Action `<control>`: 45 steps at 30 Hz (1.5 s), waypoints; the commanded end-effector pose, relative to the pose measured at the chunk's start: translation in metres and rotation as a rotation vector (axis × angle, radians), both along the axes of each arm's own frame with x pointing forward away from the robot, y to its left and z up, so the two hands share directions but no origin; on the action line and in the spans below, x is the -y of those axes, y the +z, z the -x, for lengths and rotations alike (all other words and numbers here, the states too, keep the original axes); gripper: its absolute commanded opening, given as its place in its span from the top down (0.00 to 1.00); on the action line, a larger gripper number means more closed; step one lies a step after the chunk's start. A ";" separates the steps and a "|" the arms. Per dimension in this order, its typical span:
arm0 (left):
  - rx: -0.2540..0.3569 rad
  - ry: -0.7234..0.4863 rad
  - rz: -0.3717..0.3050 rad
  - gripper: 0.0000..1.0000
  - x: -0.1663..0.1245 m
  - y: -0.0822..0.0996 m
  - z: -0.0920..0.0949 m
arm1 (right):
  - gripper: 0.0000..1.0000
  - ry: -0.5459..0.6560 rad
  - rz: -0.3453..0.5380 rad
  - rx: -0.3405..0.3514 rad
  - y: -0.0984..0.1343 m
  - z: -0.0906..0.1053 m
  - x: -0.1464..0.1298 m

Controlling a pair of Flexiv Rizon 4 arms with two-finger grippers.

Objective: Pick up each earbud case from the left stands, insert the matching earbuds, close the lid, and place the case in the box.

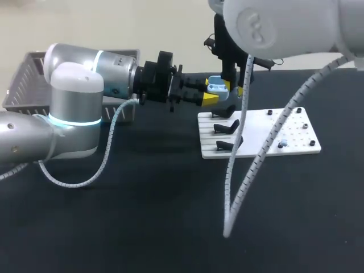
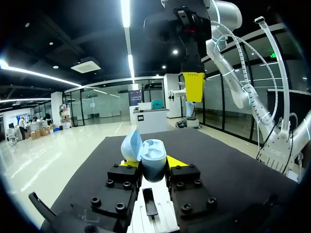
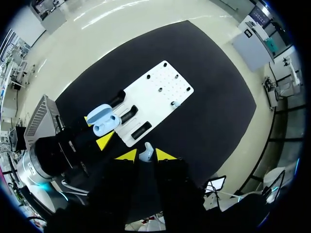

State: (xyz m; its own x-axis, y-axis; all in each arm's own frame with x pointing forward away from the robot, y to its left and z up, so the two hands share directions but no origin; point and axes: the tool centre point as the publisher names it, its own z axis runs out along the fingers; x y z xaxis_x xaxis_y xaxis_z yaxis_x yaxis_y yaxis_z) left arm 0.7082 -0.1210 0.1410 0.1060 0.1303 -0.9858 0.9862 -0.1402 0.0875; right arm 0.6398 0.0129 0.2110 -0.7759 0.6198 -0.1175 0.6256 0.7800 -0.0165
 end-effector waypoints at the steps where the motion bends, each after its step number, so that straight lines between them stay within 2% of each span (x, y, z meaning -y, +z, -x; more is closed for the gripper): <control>1: 0.001 0.000 0.001 1.00 0.000 0.000 0.000 | 1.00 -0.001 0.002 -0.003 0.001 -0.001 -0.001; 12: 0.001 0.000 0.001 1.00 0.000 0.000 0.000 | 1.00 -0.002 0.015 0.008 0.006 -0.021 -0.014; 23: 0.001 0.000 0.001 1.00 0.000 0.000 0.000 | 1.00 -0.109 0.038 -0.008 0.003 -0.037 -0.021; 37: 0.001 0.000 0.001 1.00 0.000 0.000 0.000 | 1.00 -0.145 0.102 -0.029 -0.006 -0.047 -0.025; 45: 0.001 0.000 0.001 1.00 0.000 0.000 0.000 | 1.00 -0.147 0.105 -0.028 -0.010 -0.053 -0.027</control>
